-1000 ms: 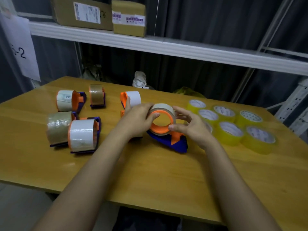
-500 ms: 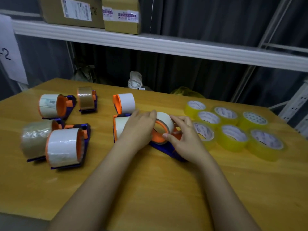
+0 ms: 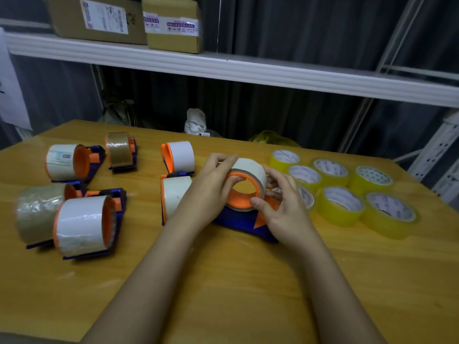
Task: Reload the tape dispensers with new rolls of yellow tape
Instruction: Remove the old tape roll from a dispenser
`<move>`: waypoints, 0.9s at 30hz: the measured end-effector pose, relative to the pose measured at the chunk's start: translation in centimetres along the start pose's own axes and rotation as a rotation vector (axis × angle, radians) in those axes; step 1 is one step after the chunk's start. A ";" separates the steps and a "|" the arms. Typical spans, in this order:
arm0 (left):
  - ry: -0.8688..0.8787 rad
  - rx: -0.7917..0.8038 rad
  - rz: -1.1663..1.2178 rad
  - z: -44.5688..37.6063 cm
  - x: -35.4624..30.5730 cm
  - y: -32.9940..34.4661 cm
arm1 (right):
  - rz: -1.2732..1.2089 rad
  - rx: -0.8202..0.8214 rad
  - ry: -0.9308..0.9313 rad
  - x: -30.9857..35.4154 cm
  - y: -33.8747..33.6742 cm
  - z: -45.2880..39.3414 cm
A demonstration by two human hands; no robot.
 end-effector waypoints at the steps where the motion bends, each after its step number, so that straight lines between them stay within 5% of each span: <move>1: 0.008 -0.013 -0.005 0.1 0.0 0.0 | 0.011 -0.013 -0.011 0.1 0.0 0.1; 16: -0.078 -0.207 0.008 1.6 0.8 -1.5 | -0.037 -0.091 -0.123 1.8 0.1 0.6; 22: -0.174 -0.264 0.133 1.6 1.6 -1.9 | 0.293 -0.032 -0.160 2.8 0.7 0.7; 27: -0.167 -0.270 0.186 1.7 1.6 -2.3 | 0.098 0.005 -0.102 2.7 0.3 0.5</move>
Point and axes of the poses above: each hand's wrist, its own z-axis away from the middle knuckle, its own y-axis out of the palm, x = y × z, the point moved 7 cm from there along -z, towards the middle knuckle, and after that the axes turned 2 degrees about -z, right-handed, at the moved point
